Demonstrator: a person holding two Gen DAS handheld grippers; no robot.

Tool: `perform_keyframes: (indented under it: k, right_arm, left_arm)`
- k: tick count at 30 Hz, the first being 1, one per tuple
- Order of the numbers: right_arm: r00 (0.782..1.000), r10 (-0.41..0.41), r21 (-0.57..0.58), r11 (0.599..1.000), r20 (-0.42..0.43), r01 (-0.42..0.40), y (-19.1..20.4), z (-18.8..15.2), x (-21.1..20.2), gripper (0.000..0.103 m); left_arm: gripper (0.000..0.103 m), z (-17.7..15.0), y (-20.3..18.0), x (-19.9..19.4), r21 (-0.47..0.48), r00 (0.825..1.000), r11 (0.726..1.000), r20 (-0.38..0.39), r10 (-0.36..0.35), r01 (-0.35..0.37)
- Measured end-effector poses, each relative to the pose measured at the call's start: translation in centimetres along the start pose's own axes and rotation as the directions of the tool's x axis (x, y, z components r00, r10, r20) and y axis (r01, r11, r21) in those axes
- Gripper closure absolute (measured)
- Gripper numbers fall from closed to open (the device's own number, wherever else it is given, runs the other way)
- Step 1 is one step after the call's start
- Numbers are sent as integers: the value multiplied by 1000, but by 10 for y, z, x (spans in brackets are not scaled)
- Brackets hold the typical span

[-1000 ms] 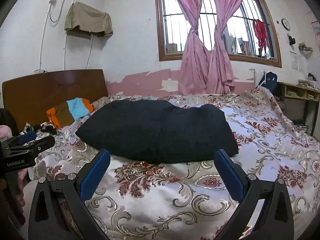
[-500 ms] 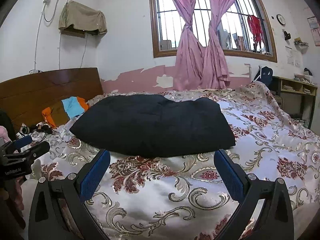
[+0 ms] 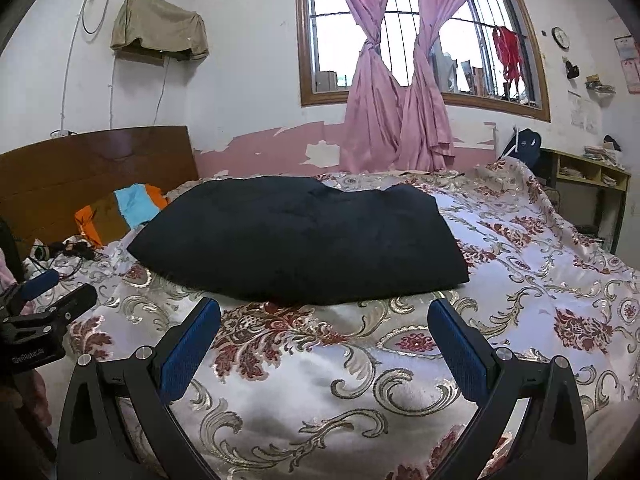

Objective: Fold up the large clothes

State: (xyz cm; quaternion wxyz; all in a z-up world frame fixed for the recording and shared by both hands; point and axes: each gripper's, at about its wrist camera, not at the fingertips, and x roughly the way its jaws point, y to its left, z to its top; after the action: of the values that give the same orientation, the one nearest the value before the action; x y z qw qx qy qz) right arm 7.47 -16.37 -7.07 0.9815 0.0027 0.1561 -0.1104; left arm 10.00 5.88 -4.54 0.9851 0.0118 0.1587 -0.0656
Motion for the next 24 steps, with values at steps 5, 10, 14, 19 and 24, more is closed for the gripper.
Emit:
perform_keyframes:
  k: [5,10,14,19,24]
  right_arm:
    - [1000,-19,-5,1000,-5,19,2,-1,6,1]
    - [1000,-22,-1,1000,-14,22,2,-2,8,1]
    - [1000,-23,1,1000,-20,23,2,-3,8,1]
    - [1000,-24,1,1000,-20,24,1,-3,9,1]
    - [1000,-22,4,1000,-22,22,2,-4,9,1]
  left_arm:
    - [0,-1,-4,8,0,1000,1000,-8,7,-7]
    - [0,-3,-10,11,18,1000,1000,-11,3,-3]
    - [0,-4,-10,12,21,1000,1000,-18,-5,5]
    - [0,-4,-11,12,19,1000,1000,-19,-5,6]
    - [0,-4,-10,12,18,1000,1000,-20,-8,8]
